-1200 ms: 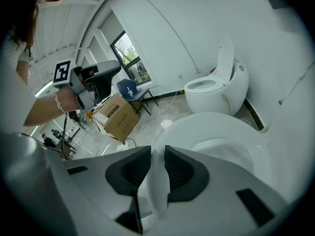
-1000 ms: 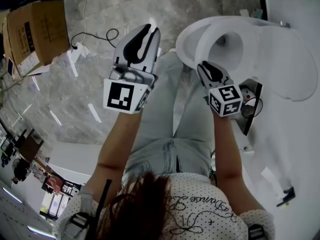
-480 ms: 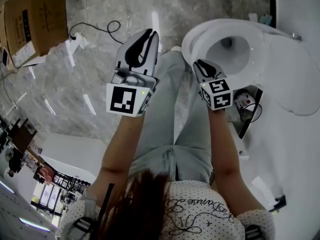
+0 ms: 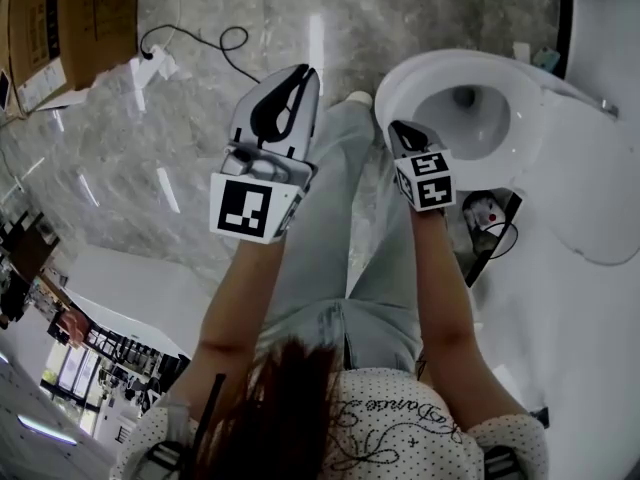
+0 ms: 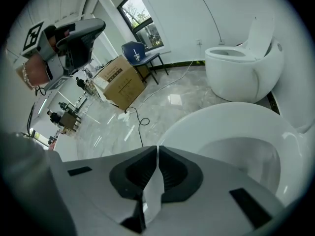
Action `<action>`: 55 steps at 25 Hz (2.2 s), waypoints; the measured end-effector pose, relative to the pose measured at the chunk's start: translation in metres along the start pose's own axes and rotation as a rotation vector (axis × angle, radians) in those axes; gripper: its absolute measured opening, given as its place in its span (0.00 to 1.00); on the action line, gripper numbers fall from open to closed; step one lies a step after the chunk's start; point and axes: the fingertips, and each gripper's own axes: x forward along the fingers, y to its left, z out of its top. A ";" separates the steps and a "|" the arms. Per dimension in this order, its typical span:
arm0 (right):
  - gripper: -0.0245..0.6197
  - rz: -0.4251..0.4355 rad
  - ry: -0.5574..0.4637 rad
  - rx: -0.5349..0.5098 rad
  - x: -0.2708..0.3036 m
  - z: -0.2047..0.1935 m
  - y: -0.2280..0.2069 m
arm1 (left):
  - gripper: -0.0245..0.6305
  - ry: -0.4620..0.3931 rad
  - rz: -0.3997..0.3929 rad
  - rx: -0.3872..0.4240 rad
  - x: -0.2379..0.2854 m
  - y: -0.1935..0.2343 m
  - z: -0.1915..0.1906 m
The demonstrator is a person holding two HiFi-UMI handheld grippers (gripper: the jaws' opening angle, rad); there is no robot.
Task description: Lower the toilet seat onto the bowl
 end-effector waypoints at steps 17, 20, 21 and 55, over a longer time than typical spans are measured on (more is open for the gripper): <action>0.06 -0.018 0.127 -0.038 0.081 -0.032 -0.026 | 0.07 0.052 0.060 -0.009 -0.012 0.028 -0.039; 0.05 -0.016 0.128 -0.028 0.082 -0.033 -0.027 | 0.07 0.047 0.066 -0.008 -0.014 0.028 -0.038; 0.05 -0.019 0.134 -0.028 0.082 -0.035 -0.027 | 0.07 0.045 0.065 -0.008 -0.015 0.027 -0.036; 0.05 -0.103 -0.936 0.172 -0.312 0.228 0.000 | 0.07 -0.083 -0.115 0.093 -0.029 -0.033 0.171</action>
